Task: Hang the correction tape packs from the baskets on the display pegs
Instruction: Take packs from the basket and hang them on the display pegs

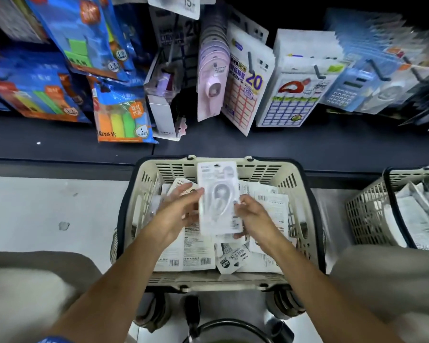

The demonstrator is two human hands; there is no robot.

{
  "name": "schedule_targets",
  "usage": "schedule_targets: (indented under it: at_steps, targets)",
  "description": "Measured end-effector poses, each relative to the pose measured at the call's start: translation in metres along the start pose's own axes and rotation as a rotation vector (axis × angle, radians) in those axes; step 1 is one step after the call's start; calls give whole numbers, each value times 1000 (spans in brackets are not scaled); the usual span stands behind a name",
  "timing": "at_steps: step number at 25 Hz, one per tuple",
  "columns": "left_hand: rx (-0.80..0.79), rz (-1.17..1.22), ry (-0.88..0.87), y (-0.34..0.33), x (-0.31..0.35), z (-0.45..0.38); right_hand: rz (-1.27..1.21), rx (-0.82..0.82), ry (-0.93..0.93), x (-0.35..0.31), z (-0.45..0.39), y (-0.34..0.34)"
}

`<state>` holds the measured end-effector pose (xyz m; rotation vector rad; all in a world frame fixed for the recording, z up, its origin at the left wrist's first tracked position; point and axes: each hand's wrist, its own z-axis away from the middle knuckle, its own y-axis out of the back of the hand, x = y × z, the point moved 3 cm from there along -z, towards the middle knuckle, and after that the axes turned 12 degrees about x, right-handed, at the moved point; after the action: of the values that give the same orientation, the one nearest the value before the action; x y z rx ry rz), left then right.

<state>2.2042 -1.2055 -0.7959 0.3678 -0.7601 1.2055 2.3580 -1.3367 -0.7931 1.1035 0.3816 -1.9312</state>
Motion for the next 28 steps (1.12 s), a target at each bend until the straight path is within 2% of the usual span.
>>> schedule_targets:
  at_steps: [2, 4, 7, 9, 13, 15, 18, 23, 26, 28]
  targets:
    - [1, -95, -8, -5, -9, 1, 108, -144, -10, 6, -1, -16]
    - [181, -94, -60, 1, -13, -1, 301, -199, 75, 12, -7, -19]
    - [361, -82, -135, 20, -11, -6, 1243, -132, 409, 36, -18, -14]
    - [398, -83, -156, 27, -10, -10, 1465, -65, 546, 51, -17, -18]
    - [416, -83, -175, 24, -7, -10, 1383, -47, 709, 40, -20, -30]
    - [394, -123, -195, 23, -8, -7, 1387, -104, 655, 34, -19, -36]
    - [389, -148, -232, 23, -8, -3, 1618, -104, 635, 43, -3, -50]
    - [397, -170, -208, 27, -7, 1, 1629, 115, 539, 34, -12, -47]
    - [390, -170, -196, 27, -9, 3, 1565, 188, 399, 36, -15, -31]
    - [392, -165, -188, 25, -8, 3, 1498, 214, 381, 34, -10, -21]
